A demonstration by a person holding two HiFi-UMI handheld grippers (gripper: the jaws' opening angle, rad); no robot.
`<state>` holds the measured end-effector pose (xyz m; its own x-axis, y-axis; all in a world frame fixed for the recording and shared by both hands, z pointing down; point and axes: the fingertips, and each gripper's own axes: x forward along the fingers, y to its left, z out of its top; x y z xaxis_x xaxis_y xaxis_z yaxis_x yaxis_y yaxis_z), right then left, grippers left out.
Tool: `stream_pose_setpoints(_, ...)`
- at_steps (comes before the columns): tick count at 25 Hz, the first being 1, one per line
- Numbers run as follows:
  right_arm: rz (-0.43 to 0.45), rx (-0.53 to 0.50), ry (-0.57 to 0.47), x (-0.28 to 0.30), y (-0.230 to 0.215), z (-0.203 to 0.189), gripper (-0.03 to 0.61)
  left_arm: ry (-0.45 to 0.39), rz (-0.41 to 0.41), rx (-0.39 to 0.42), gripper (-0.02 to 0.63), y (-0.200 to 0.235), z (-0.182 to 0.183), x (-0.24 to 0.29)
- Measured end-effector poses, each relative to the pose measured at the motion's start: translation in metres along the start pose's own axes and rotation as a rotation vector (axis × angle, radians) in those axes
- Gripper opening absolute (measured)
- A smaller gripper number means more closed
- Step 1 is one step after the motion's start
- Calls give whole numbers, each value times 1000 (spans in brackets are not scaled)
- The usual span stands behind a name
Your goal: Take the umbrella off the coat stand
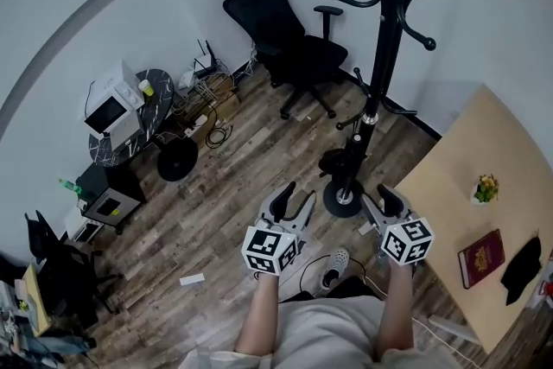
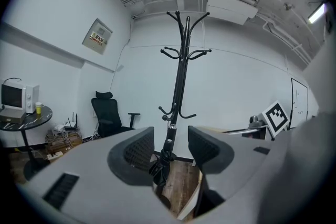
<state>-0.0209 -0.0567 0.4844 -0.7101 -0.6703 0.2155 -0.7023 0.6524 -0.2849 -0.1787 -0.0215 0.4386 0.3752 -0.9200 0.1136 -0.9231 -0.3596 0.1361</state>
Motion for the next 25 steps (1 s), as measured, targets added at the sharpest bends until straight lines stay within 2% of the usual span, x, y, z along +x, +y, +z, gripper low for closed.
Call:
stream_pose_setpoints(8, 26, -60, 41, 42, -11, 9, 216, -1, 35, -1, 206, 23, 7, 30)
stream_pose_setpoints(21, 102, -89, 100, 87, -42, 14, 216, 7, 57, -7, 206, 50, 5, 88)
stream_pose_setpoints(25, 110, -163, 151, 100, -52, 9, 216, 20, 60, 1, 206, 55, 3, 105)
